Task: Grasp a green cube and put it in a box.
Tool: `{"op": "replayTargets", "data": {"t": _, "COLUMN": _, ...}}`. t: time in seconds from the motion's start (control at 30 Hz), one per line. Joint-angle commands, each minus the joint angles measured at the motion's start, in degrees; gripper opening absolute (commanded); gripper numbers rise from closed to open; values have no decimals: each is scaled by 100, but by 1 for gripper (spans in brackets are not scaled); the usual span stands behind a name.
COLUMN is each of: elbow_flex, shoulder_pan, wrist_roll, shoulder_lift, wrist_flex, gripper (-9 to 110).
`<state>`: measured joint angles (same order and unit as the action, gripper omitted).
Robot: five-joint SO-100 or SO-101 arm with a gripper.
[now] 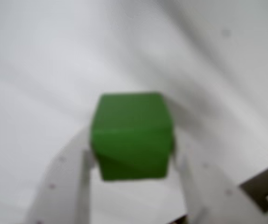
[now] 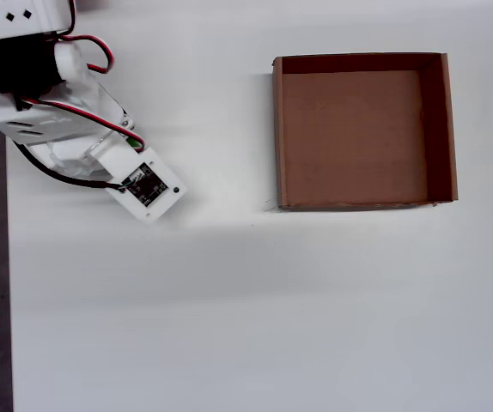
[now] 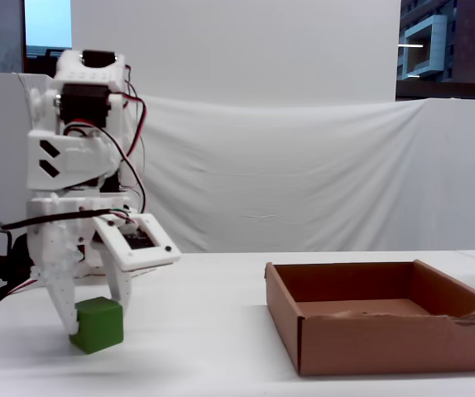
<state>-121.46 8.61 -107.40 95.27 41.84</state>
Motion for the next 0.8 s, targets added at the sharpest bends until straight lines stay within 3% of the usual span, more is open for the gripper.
{"op": "replayTargets", "data": {"t": 0.0, "elbow_flex": 35, "shoulder_pan": 44, "wrist_roll": -62, "shoulder_lift": 369, "wrist_flex": -62, "gripper": 16}}
{"op": "replayTargets", "data": {"t": 0.77, "elbow_flex": 88, "shoulder_pan": 360, "wrist_roll": 281, "shoulder_lift": 1002, "wrist_flex": 519, "gripper": 16}}
